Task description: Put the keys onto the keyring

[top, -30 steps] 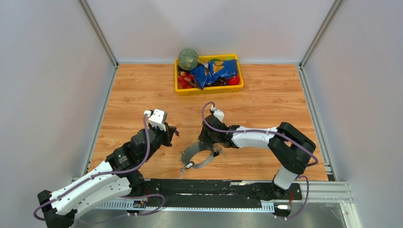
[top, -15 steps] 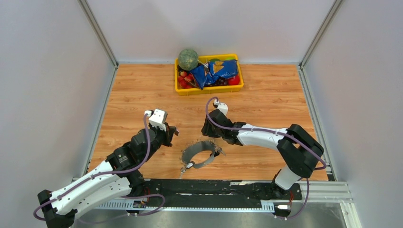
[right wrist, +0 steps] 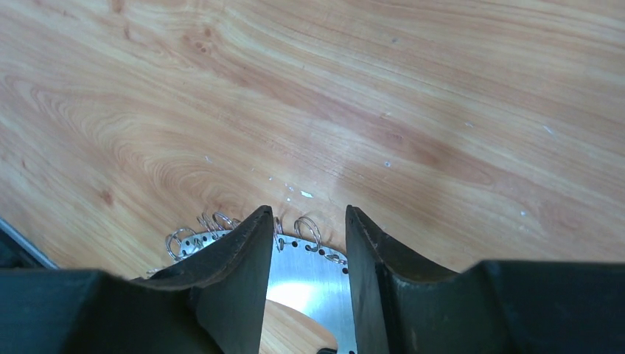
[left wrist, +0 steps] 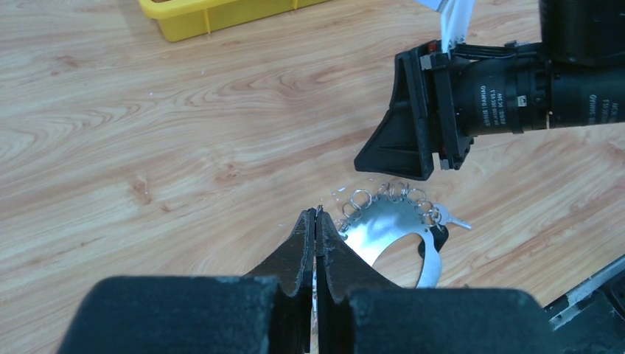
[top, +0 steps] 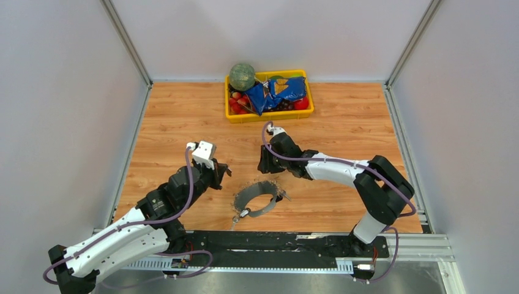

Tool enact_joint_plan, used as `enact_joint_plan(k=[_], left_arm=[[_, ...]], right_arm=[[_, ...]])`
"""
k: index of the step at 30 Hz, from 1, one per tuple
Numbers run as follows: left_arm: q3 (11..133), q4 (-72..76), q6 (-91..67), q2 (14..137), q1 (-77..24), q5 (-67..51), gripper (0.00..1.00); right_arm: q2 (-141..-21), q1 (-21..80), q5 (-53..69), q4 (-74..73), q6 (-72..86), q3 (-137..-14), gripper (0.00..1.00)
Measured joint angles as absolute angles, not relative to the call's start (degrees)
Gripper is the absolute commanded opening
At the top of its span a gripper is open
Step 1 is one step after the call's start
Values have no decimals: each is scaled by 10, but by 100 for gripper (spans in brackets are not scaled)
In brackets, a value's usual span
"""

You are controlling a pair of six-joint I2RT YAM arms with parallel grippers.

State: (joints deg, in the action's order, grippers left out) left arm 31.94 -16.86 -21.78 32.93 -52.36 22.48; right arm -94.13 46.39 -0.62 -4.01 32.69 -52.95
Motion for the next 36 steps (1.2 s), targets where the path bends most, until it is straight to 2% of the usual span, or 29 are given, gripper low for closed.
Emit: enact_joint_plan(k=[5,15,36], left_arm=[[319,-169,-218,323,-523,219,0],[319,-169,-218,318,-523,212,0],[316,-164,-217,318,-523,208,0]], right_arm=[[-964,448,59,-40,277,-540,39],[-997,423,143,-41,204,-546,41],[-1047,402,258,-56,161,-568,34]])
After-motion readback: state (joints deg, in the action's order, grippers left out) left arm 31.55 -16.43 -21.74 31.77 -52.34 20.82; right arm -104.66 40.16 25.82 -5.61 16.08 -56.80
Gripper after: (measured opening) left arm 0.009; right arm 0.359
